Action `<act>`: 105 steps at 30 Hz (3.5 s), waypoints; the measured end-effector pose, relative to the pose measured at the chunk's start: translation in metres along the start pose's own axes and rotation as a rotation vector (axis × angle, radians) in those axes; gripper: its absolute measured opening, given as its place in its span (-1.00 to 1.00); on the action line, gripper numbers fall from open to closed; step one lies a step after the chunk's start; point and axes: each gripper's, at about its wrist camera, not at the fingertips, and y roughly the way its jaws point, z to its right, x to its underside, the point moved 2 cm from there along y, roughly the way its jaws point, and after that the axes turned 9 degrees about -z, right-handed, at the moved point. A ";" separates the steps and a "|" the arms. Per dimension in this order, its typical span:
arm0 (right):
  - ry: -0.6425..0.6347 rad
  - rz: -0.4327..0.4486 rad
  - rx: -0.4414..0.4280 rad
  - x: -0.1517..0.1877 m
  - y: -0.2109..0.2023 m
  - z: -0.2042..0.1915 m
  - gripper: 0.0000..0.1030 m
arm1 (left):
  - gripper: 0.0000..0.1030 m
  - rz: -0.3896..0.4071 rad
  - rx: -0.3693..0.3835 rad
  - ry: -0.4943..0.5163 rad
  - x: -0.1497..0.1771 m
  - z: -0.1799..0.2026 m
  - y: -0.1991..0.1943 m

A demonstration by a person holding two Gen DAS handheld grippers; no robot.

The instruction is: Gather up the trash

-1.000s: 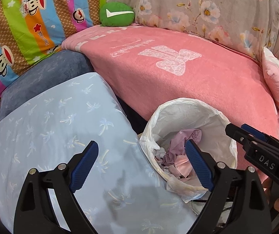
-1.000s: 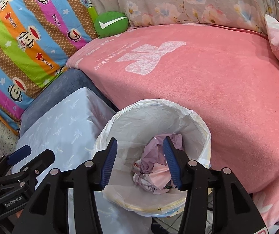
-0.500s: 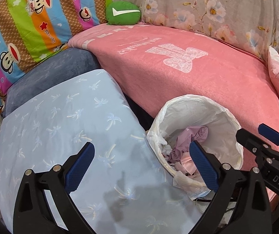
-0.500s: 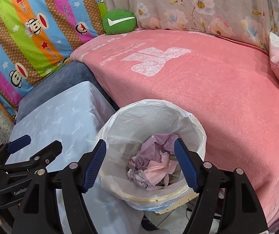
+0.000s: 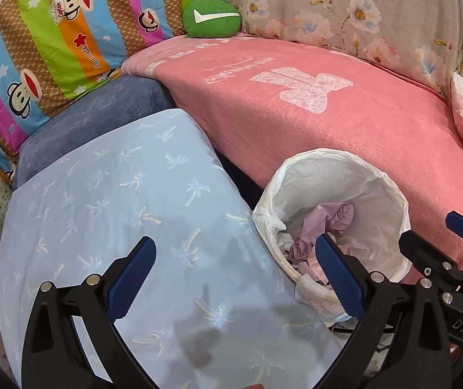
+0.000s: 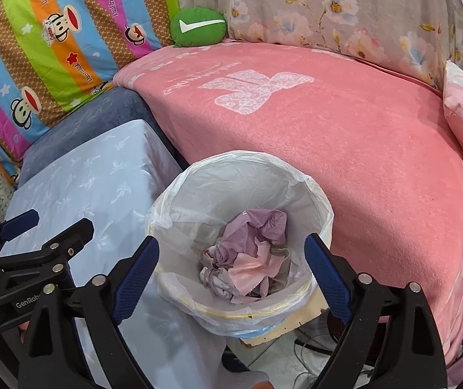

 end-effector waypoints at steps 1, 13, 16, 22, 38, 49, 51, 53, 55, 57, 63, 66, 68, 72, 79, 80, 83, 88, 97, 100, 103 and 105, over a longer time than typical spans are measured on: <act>-0.004 0.001 0.006 0.001 0.000 -0.001 0.90 | 0.84 -0.003 -0.004 -0.001 0.001 0.000 0.000; -0.048 -0.016 0.022 0.012 0.001 -0.006 0.90 | 0.84 -0.005 -0.060 -0.013 0.013 -0.005 -0.002; -0.054 -0.021 0.023 0.013 0.000 -0.008 0.90 | 0.84 -0.004 -0.067 -0.016 0.013 -0.005 -0.003; -0.057 -0.025 0.039 0.014 -0.004 -0.007 0.90 | 0.84 -0.002 -0.079 -0.025 0.015 -0.002 -0.006; -0.065 -0.022 0.022 0.021 -0.025 -0.007 0.90 | 0.84 0.000 -0.094 -0.060 0.026 -0.003 -0.023; -0.042 -0.010 0.032 0.029 -0.030 -0.007 0.90 | 0.86 0.005 -0.110 -0.056 0.034 -0.010 -0.029; -0.036 -0.011 0.032 0.032 -0.031 -0.007 0.90 | 0.86 0.006 -0.106 -0.052 0.035 -0.010 -0.031; -0.035 -0.010 0.030 0.033 -0.033 -0.009 0.90 | 0.86 0.008 -0.105 -0.051 0.036 -0.010 -0.033; -0.038 -0.010 0.031 0.036 -0.034 -0.010 0.90 | 0.86 0.010 -0.102 -0.049 0.037 -0.009 -0.034; -0.038 -0.006 0.030 0.037 -0.036 -0.011 0.90 | 0.86 0.011 -0.097 -0.046 0.038 -0.008 -0.036; -0.037 0.009 0.036 0.039 -0.041 -0.011 0.90 | 0.86 0.014 -0.088 -0.041 0.039 -0.003 -0.038; -0.030 0.011 0.039 0.039 -0.041 -0.009 0.90 | 0.86 0.015 -0.088 -0.043 0.039 -0.003 -0.038; -0.027 0.012 0.040 0.039 -0.042 -0.009 0.90 | 0.86 0.016 -0.088 -0.045 0.039 -0.002 -0.038; -0.027 0.015 0.041 0.039 -0.043 -0.009 0.90 | 0.86 0.015 -0.090 -0.061 0.039 -0.001 -0.038; -0.019 0.014 0.043 0.041 -0.042 -0.009 0.90 | 0.86 0.009 -0.092 -0.067 0.040 0.000 -0.037; -0.017 0.014 0.044 0.042 -0.042 -0.009 0.90 | 0.86 0.006 -0.090 -0.067 0.040 0.000 -0.036; -0.014 0.014 0.045 0.041 -0.042 -0.009 0.90 | 0.86 0.002 -0.088 -0.066 0.040 0.000 -0.035; -0.011 0.014 0.049 0.042 -0.042 -0.008 0.90 | 0.86 0.002 -0.088 -0.065 0.040 0.002 -0.036; -0.005 0.012 0.054 0.044 -0.042 -0.006 0.90 | 0.86 0.002 -0.089 -0.066 0.040 0.002 -0.035; -0.006 0.012 0.053 0.044 -0.042 -0.006 0.90 | 0.86 0.000 -0.089 -0.067 0.040 0.002 -0.035; -0.006 0.013 0.054 0.044 -0.042 -0.006 0.90 | 0.86 -0.001 -0.091 -0.065 0.041 0.004 -0.034; -0.005 0.013 0.054 0.044 -0.042 -0.006 0.90 | 0.86 -0.003 -0.089 -0.066 0.041 0.005 -0.034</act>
